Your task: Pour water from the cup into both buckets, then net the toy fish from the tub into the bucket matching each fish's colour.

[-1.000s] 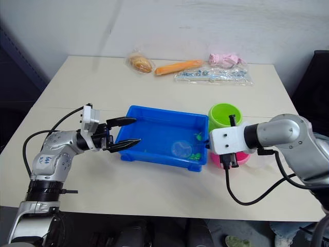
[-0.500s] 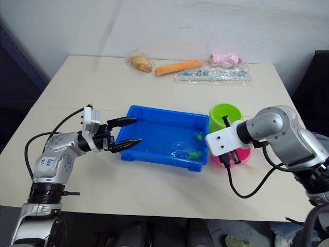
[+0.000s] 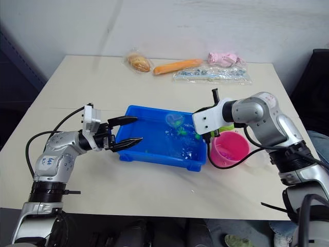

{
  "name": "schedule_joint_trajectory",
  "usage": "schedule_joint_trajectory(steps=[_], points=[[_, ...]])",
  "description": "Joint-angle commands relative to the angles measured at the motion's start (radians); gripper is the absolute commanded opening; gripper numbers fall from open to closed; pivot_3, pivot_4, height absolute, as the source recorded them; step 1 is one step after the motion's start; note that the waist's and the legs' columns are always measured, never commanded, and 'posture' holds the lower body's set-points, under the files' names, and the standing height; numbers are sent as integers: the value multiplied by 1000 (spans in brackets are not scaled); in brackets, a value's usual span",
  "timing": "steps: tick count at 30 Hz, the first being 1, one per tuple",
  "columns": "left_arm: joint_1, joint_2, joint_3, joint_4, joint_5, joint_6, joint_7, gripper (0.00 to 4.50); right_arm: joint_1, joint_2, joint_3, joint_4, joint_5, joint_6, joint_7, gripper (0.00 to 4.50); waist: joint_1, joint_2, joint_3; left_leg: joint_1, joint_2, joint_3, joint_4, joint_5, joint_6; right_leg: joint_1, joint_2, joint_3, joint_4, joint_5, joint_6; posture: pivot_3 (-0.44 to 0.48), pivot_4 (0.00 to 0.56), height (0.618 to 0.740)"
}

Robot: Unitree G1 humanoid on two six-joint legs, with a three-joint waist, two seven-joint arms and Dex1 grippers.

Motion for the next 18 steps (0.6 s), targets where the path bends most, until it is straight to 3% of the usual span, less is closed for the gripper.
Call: schedule_joint_trajectory(steps=[1, 8, 18], points=[[-17, 5, 7, -5, -13, -7, -8, 4445, 54, -26, -77, -75, 78, 24, 21, 0, 0, 0, 0, 0, 0, 0, 0, 0, 0, 0, 0, 0, 0, 0, 0, 0, 150, 740], [-18, 13, 5, 0, -15, 0, -17, 4445, 206, -120, -181, -256, 138, 170, 64, 0, -3, 0, 0, 0, 0, -2, 0, 0, 0, 0, 0, 0, 1, 0, 0, 0, 150, 740], [-43, 9, -8, 19, -10, 4, -31, 4445, 205, -116, -173, -259, 23, 208, -11, 0, -3, 0, 0, 1, 0, -3, 0, 0, 0, 0, 0, 0, 1, 0, 0, 0, 150, 740]])
